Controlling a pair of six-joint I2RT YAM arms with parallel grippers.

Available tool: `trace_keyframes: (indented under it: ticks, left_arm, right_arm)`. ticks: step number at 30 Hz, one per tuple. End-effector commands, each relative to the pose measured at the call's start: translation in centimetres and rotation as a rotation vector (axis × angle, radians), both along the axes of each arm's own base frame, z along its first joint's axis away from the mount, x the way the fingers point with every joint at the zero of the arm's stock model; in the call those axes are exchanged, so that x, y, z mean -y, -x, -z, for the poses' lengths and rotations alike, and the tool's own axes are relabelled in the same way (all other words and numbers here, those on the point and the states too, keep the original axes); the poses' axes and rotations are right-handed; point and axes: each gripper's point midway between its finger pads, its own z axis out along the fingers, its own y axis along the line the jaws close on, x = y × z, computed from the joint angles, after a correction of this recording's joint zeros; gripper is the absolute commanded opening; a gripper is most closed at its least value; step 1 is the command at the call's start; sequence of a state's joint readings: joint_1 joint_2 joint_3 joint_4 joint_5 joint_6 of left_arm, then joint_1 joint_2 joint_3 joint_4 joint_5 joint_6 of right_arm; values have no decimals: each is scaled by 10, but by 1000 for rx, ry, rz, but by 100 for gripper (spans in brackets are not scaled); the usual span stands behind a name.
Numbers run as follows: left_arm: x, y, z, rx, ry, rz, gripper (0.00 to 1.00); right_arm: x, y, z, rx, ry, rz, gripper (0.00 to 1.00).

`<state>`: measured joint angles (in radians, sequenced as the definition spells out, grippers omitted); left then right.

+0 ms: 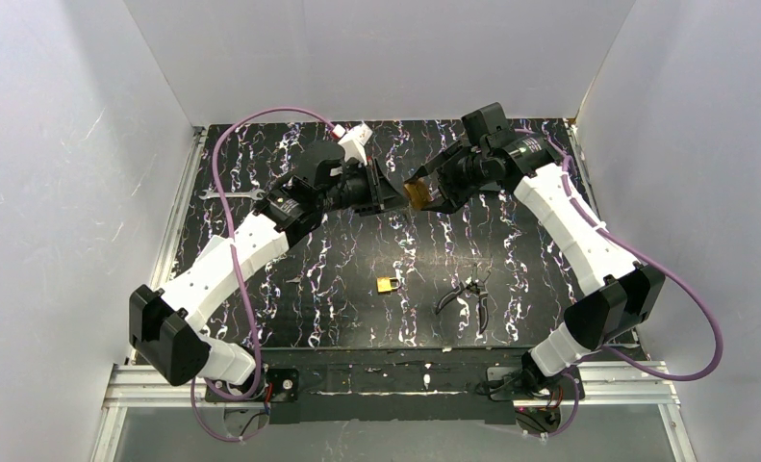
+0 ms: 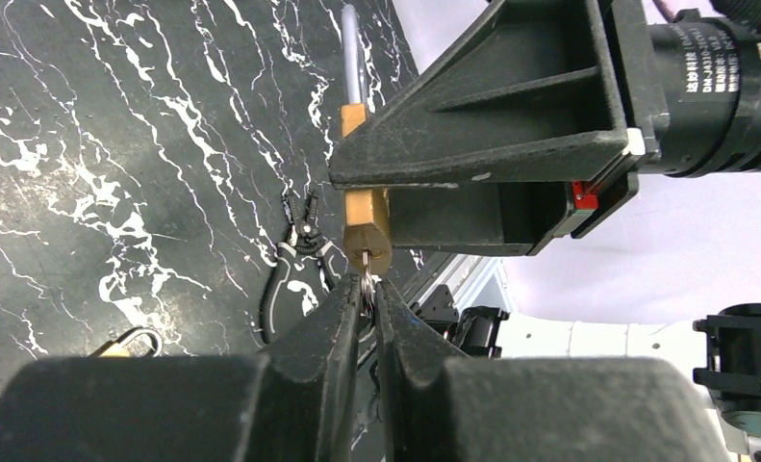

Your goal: Unlock with the key

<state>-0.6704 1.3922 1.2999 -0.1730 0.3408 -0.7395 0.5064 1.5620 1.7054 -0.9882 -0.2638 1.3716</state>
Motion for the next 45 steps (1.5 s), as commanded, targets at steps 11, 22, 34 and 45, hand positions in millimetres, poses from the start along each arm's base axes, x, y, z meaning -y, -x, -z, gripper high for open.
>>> trace_keyframes:
  ticks: [11, 22, 34, 45]
  left_arm:
    - [0, -1, -4, 69, -20, 29, 0]
    - [8, 6, -17, 328, -161, 123, 0]
    - [7, 5, -16, 505, -311, 160, 0]
    - [9, 3, -19, 615, -408, 191, 0]
  right_arm:
    - [-9, -2, -38, 105, -79, -38, 1]
    - [-6, -1, -35, 84, -41, -41, 1]
    - [-4, -1, -34, 80, -38, -28, 1]
    - [-2, -1, -33, 76, -30, -12, 1]
